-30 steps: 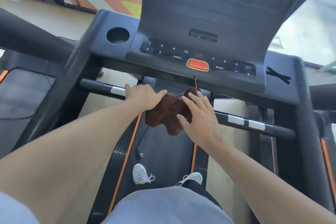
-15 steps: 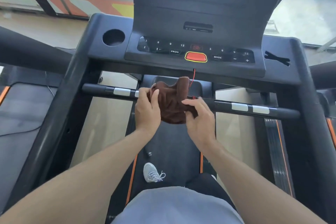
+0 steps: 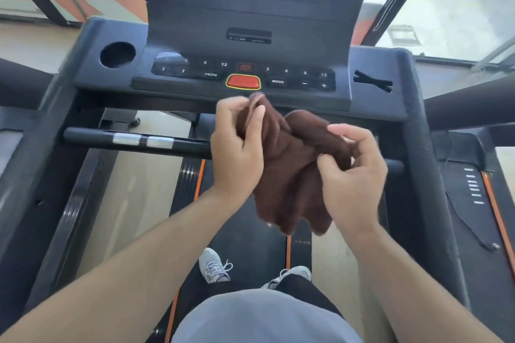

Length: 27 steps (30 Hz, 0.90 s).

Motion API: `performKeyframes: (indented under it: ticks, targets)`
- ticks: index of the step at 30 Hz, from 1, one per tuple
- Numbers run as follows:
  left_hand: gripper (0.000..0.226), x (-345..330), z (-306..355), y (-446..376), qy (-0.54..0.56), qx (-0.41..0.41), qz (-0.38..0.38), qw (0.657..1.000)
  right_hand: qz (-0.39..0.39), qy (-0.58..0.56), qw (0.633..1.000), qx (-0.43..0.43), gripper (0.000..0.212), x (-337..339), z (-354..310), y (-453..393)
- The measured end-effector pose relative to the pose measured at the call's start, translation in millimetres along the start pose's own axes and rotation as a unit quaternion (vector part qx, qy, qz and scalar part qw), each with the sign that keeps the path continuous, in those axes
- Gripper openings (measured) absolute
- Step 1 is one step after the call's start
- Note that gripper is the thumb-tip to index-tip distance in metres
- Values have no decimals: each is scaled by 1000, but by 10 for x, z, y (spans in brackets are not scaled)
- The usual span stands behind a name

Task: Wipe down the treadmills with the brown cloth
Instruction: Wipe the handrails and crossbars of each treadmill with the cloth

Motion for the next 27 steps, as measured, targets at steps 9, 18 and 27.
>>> performKeyframes:
  ticks: [9, 18, 27]
  targets:
    - [36, -260, -1094, -585, -438, -90, -299, 843, -497, 399, 757, 145, 100, -118, 1018, -310]
    - [61, -41, -1206, -715, -453, -210, -294, 815, -524, 404, 736, 142, 57, -875, 1129, -575]
    - [61, -25, -1164, -666, -442, -282, -260, 811, -316, 432, 786, 310, 41, -1447, 1075, -41]
Point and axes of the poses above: each hand's wrist, its own y-axis away from the middle knuckle, its own x-axis out of the back of the hand, z = x × y, the point moved 3 cm from there along -y, towards the middle knuckle, and after that the axes turned 10 degrees about x, right-handed, at the moved point
